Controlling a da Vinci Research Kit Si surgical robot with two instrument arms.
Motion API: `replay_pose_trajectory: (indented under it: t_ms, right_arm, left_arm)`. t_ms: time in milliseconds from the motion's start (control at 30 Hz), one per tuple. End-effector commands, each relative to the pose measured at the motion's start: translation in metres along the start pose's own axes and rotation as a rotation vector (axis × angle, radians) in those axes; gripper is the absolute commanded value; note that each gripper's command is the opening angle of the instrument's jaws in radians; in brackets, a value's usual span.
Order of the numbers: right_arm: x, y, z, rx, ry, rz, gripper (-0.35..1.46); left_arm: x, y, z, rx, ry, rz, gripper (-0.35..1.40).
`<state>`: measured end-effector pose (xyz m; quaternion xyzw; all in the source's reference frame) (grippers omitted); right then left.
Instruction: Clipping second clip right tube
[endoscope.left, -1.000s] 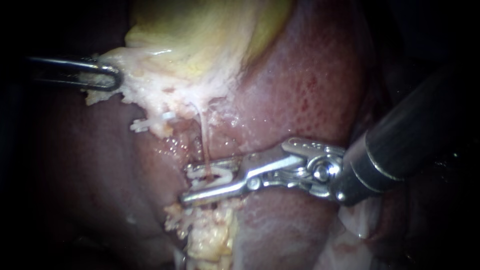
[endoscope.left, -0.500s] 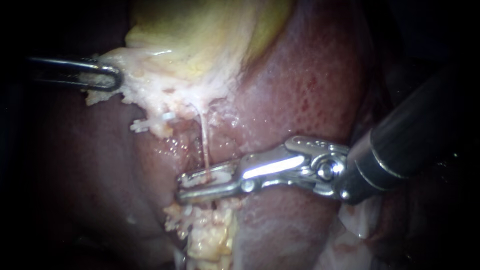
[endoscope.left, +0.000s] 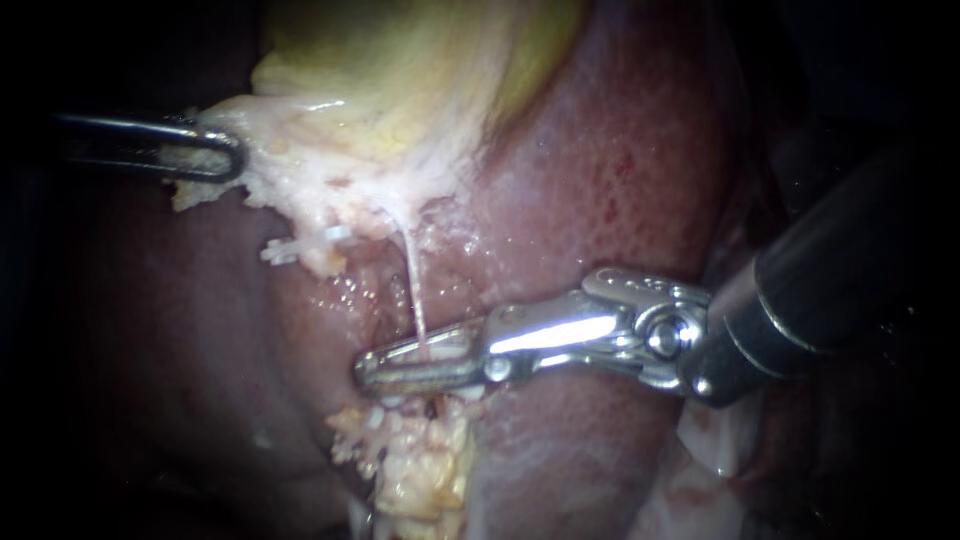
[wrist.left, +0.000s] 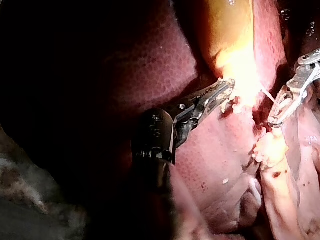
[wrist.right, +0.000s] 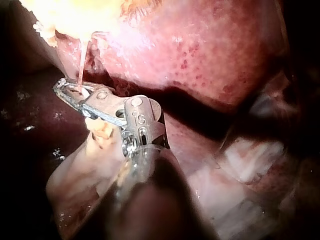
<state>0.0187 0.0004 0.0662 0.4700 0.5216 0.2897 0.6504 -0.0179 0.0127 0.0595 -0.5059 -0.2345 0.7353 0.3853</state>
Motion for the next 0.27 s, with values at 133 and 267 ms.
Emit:
replay_pose_trajectory:
  t_ms: [133, 267]
  right_arm:
    - [-0.0001, 0.0001, 0.0001, 0.001, -0.001, -0.001, -0.35]
    - [-0.0001, 0.0002, 0.0000, 0.001, -0.001, -0.001, -0.35]
  left_arm:
    - [0.0000, 0.0000, 0.0000, 0.000, 0.000, 0.000, -0.35]
    - [0.0000, -0.0001, 0.0000, 0.000, 0.000, 0.000, -0.35]
